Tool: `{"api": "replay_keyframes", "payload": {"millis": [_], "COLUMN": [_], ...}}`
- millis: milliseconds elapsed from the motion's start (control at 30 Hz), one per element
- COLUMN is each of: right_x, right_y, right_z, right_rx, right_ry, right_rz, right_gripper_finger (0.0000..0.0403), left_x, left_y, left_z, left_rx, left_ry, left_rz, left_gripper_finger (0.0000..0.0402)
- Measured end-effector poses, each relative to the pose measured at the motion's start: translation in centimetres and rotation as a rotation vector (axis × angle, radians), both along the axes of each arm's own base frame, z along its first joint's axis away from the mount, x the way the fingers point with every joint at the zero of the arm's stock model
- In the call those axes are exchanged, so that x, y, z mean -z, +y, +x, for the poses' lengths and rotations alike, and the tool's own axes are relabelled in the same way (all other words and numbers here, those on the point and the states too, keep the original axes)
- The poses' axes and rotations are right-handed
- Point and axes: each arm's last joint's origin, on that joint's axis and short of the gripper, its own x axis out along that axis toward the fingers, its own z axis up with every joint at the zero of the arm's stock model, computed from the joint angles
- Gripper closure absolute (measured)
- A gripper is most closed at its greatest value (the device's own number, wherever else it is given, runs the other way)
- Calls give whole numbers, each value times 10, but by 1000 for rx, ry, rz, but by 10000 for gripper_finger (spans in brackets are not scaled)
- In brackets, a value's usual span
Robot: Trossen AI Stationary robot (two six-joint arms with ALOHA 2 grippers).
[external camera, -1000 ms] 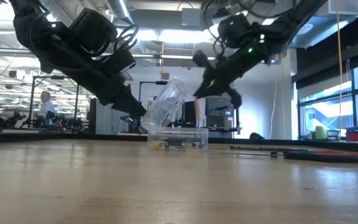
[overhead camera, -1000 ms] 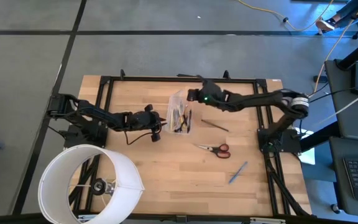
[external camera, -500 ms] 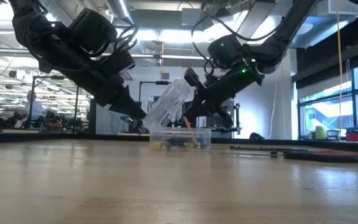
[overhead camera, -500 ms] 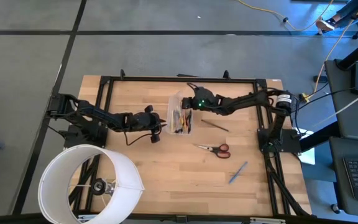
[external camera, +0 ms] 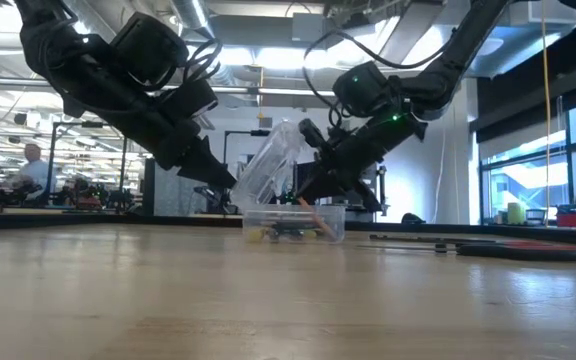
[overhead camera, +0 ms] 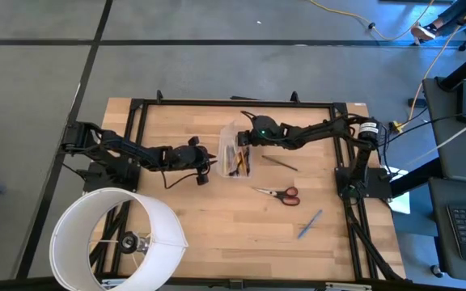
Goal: Pick & place school supplies into a supply box
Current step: Put the orange pencil into the transparent supply box
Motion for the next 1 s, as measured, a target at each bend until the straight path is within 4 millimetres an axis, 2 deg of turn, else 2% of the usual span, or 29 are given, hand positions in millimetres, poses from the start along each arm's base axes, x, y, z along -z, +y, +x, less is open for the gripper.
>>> {"api": "replay_keyframes", "payload": {"millis": [500, 700, 1000], "right_x": [1, 1, 0], "right_y": [3, 5, 7], "right_z": [0, 1, 2], "right_rx": [-172, -272, -318], "right_ry": [52, 33, 15], "right_rz": [-124, -105, -76], "right_gripper_finger": [370, 369, 369], "left_x": [0, 0, 0], "left_y": [2, 2, 6], "left_z": [-1, -1, -1], "left_rx": [-42, -43, -61], "left_ry": [2, 2, 1], "left_rz": [24, 25, 23], "left_gripper_finger": [329, 329, 329]}}
